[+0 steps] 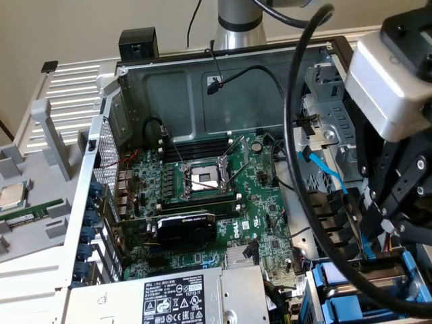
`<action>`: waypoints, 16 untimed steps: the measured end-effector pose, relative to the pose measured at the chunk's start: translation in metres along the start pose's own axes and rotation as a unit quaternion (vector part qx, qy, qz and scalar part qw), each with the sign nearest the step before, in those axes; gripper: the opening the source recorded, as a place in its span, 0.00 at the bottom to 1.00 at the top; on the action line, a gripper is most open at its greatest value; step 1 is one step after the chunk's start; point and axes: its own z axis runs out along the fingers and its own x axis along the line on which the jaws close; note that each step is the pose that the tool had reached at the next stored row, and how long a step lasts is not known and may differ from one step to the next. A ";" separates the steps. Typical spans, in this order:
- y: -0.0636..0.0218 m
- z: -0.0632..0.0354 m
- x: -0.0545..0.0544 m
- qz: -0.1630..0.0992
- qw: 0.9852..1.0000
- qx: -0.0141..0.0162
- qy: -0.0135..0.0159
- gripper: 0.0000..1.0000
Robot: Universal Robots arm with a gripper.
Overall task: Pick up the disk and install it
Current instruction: 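Insert the second disk wire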
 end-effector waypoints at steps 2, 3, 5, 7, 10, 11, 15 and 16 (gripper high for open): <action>0.0000 0.0000 0.000 -0.018 1.000 -0.002 0.001 0.11; 0.0000 0.0000 0.000 -0.027 1.000 -0.003 0.001 0.11; 0.0000 0.0000 0.000 -0.045 0.999 -0.005 0.002 0.11; -0.0001 0.0000 0.000 -0.063 0.998 -0.007 0.002 0.11; -0.0004 0.0000 0.000 -0.087 0.996 -0.009 0.003 0.11; -0.0006 -0.0001 0.000 -0.094 0.996 -0.009 0.002 0.11; -0.0018 -0.0003 0.000 -0.120 0.993 -0.012 0.002 0.11; -0.0019 -0.0003 0.001 -0.127 0.992 -0.012 0.002 0.11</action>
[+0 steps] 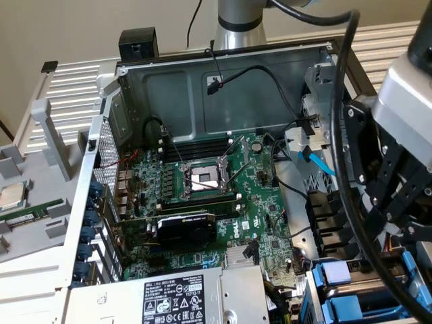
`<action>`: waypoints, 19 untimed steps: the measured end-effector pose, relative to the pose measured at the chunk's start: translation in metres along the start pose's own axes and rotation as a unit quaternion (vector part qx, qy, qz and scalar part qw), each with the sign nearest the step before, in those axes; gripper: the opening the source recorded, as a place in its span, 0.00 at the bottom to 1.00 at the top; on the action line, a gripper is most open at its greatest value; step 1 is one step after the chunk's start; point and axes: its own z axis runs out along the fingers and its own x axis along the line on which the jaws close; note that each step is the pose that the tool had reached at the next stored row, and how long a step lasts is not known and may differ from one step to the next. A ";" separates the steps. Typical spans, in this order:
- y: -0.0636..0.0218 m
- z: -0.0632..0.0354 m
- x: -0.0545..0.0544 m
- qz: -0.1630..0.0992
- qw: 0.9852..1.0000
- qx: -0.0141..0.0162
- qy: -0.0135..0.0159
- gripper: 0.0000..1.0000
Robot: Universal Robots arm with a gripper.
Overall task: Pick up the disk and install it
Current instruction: 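Insert the second disk wire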
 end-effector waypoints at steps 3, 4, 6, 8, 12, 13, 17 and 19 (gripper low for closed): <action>-0.0001 0.0001 0.000 -0.021 1.000 0.001 0.001 0.11; -0.0002 0.0002 0.000 -0.028 1.000 0.001 0.002 0.11; -0.0001 0.0002 0.000 -0.042 0.999 0.004 0.004 0.11; -0.0001 0.0001 0.000 -0.056 0.998 0.008 0.007 0.11; 0.0000 0.0002 0.000 -0.081 0.996 0.020 0.016 0.11; 0.0000 0.0002 0.000 -0.088 0.996 0.022 0.017 0.11; -0.0001 0.0000 0.000 -0.118 0.992 0.028 0.024 0.11; 0.0000 0.0001 0.000 -0.137 0.990 0.027 0.025 0.11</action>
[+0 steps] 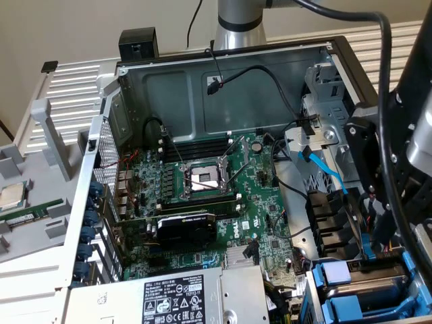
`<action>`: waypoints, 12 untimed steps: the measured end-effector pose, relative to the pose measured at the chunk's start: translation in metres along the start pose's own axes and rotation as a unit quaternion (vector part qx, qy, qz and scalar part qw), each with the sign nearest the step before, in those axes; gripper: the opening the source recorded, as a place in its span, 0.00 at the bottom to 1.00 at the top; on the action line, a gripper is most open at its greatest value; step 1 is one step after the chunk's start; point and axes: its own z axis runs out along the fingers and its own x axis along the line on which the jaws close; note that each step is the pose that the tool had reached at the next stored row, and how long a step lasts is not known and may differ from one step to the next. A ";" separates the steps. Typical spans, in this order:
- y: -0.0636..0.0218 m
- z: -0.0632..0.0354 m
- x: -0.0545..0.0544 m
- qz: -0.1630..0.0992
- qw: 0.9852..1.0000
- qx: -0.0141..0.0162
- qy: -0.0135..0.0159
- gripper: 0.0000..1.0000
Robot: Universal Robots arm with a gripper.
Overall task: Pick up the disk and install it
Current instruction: 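Insert the second disk wire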
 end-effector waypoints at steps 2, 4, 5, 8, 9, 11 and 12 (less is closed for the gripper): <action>0.0001 0.0000 0.000 -0.018 1.000 -0.001 -0.001 0.11; 0.0001 0.0000 0.000 -0.036 0.999 -0.002 -0.001 0.11; 0.0000 0.0000 0.000 -0.045 0.999 -0.003 -0.002 0.11; 0.0000 0.0000 0.000 -0.073 0.997 -0.004 -0.002 0.11; 0.0000 0.0000 0.000 -0.081 0.997 -0.005 -0.003 0.11; 0.0000 0.0000 0.000 -0.099 0.995 -0.006 -0.003 0.11; 0.0000 0.0000 0.000 -0.108 0.994 -0.006 -0.003 0.11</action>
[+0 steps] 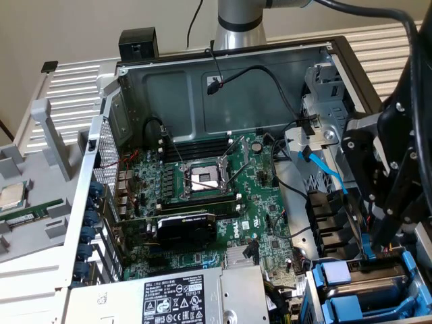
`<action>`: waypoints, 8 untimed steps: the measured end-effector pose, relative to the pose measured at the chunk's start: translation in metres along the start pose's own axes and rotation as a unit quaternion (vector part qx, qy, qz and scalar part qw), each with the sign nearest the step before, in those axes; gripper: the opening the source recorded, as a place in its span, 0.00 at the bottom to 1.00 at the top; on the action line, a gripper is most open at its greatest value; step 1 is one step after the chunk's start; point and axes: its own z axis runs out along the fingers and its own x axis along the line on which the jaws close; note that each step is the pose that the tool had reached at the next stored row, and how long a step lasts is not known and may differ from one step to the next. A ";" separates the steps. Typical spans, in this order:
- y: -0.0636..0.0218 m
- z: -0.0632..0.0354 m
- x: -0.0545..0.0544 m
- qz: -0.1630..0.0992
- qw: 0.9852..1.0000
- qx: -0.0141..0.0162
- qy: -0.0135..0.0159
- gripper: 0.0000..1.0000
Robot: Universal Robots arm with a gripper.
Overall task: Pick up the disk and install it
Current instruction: 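Insert the second disk wire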
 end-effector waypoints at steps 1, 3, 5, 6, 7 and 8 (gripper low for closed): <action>0.0000 0.0000 0.000 -0.010 1.000 0.000 0.000 0.11; 0.0000 0.0000 0.000 -0.028 1.000 -0.001 -0.001 0.11; 0.0000 0.0000 0.000 -0.045 0.999 -0.002 -0.001 0.11; 0.0000 0.0000 0.000 -0.053 0.999 -0.003 -0.001 0.11; 0.0000 0.0000 0.000 -0.062 0.998 -0.003 -0.001 0.11; 0.0000 0.0000 0.000 -0.069 0.998 -0.004 -0.002 0.11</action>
